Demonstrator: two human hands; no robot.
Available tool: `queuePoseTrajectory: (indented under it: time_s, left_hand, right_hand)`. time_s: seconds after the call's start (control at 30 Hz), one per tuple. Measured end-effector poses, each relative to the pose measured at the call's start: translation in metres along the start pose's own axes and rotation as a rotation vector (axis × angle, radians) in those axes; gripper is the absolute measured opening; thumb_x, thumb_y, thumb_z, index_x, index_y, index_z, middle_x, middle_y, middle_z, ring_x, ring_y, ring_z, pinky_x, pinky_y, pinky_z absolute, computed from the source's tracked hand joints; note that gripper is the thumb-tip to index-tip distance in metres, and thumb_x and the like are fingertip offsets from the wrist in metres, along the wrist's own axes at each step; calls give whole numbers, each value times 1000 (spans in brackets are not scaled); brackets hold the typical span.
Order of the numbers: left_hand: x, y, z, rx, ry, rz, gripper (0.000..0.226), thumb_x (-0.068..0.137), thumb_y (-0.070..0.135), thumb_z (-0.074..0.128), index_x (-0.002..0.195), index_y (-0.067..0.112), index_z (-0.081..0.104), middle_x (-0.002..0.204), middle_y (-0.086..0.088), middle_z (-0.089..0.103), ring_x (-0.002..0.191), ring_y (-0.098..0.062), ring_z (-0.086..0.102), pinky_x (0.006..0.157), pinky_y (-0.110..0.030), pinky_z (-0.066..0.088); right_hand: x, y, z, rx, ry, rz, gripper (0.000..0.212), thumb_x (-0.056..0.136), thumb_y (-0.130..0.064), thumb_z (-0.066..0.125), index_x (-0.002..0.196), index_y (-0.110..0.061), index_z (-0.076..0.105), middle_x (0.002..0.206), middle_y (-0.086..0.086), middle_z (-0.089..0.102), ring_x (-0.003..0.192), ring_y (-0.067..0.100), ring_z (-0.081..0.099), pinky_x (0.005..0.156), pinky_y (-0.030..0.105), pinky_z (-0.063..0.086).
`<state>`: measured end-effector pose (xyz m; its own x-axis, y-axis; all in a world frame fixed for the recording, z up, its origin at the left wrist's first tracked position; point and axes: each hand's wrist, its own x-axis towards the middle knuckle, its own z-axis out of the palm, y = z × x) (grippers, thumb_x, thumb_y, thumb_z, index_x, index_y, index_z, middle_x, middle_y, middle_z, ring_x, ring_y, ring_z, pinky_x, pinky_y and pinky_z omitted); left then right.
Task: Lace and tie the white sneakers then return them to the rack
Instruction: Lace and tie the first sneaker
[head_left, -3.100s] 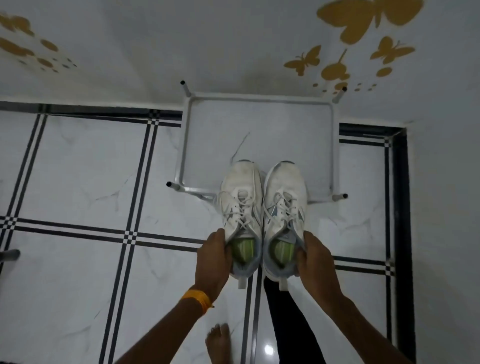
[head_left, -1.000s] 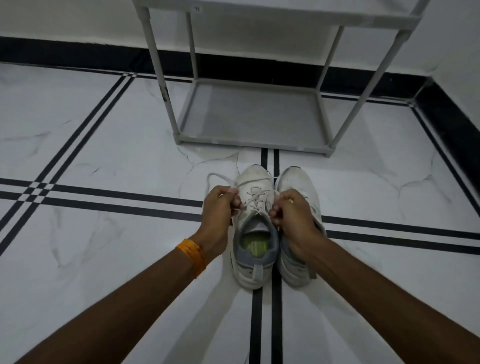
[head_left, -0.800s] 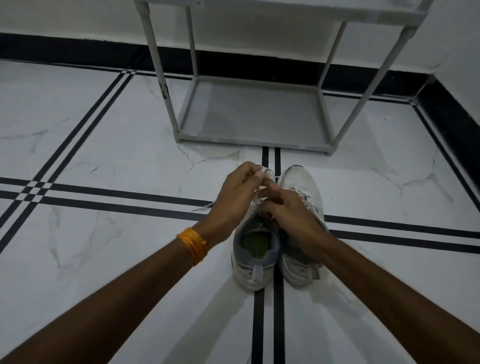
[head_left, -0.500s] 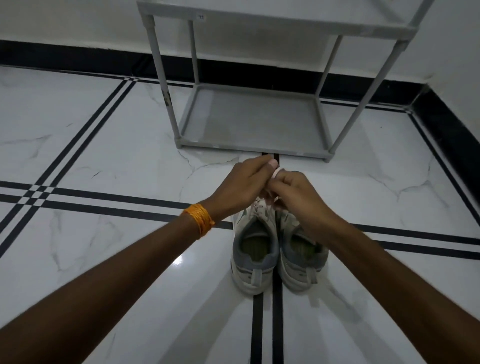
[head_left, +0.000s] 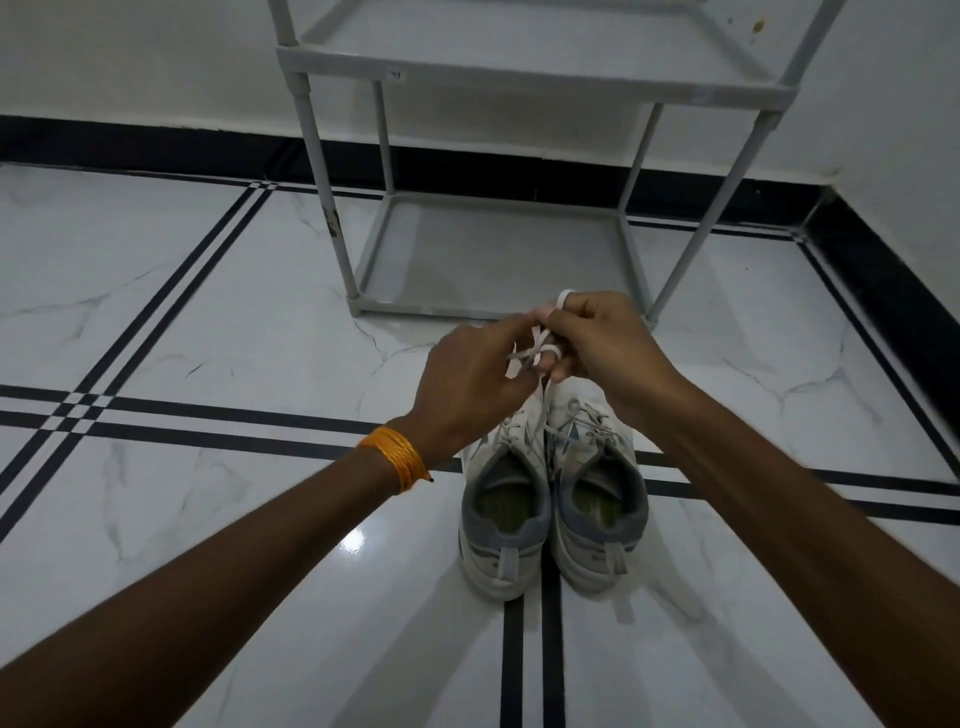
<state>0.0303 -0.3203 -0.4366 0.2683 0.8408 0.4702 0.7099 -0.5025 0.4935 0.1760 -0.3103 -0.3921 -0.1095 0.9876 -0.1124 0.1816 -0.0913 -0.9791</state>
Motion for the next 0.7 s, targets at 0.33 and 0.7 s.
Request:
queuePoseTrajectory:
  time_s: [0.33, 0.7]
  left_hand:
    - [4, -5, -12, 251, 31, 333, 21, 86, 22, 72, 103, 10, 67, 63, -4, 66, 50, -20, 59, 48, -31, 50]
    - [31, 12, -33, -1027, -420, -1082, 20, 89, 14, 67, 71, 12, 60, 49, 5, 39, 40, -5, 27, 38, -15, 22]
  right_hand:
    - [16, 6, -4, 5, -66, 200, 36, 92, -16, 62, 110, 15, 58, 72, 14, 60, 40, 6, 53, 33, 14, 37]
    - [-32, 1, -5, -267, -18, -89, 35, 74, -28, 82, 101, -20, 62, 92, 2, 72, 82, 17, 71, 60, 30, 60]
